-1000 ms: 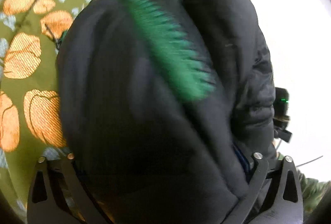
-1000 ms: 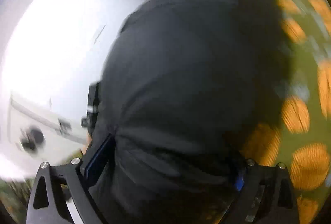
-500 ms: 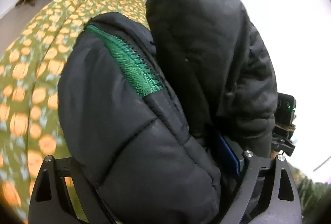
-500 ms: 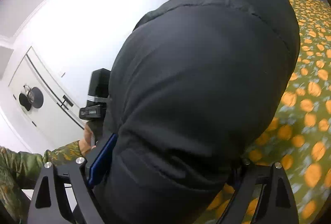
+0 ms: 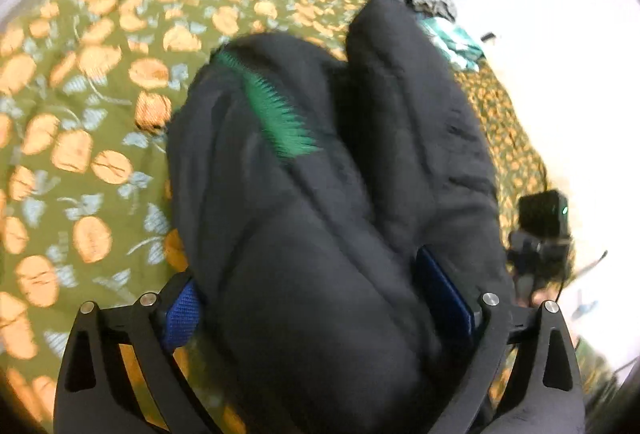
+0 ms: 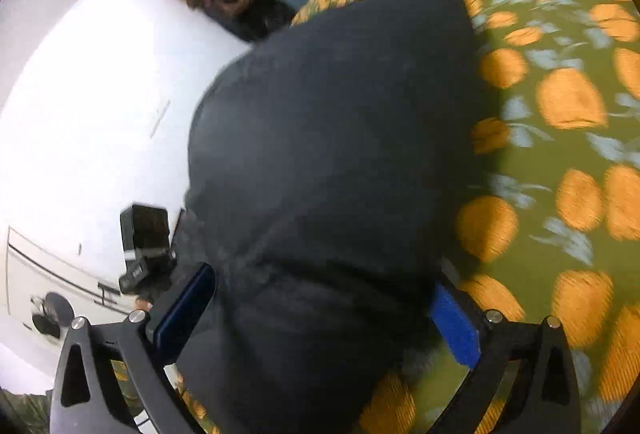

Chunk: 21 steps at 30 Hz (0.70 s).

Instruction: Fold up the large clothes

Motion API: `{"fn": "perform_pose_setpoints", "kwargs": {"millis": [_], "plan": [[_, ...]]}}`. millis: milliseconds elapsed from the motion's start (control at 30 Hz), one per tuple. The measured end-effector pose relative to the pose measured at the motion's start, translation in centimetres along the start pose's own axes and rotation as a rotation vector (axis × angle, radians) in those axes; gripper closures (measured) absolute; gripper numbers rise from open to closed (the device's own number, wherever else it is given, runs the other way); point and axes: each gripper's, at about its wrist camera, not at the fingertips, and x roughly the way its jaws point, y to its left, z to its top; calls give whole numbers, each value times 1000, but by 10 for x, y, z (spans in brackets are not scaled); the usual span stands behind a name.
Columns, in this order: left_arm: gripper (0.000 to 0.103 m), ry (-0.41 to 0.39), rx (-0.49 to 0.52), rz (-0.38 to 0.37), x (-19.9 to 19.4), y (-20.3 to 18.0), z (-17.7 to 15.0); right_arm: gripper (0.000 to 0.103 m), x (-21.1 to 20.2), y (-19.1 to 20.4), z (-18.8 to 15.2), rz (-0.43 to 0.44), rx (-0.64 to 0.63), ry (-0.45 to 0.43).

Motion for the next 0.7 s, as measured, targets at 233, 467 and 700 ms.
{"fn": "perform_pose_setpoints", "kwargs": {"millis": [233, 467, 700], "plan": [[1, -217, 236, 244, -85, -56, -22, 0, -89, 95, -48, -203, -332, -185], [0, -402, 367, 460, -101, -96, -33, 0, -149, 199, -131, -417, -683, -399], [0, -444, 348, 558, -97, -121, -62, 0, -144, 221, -169, -625, -648, -432]]}}
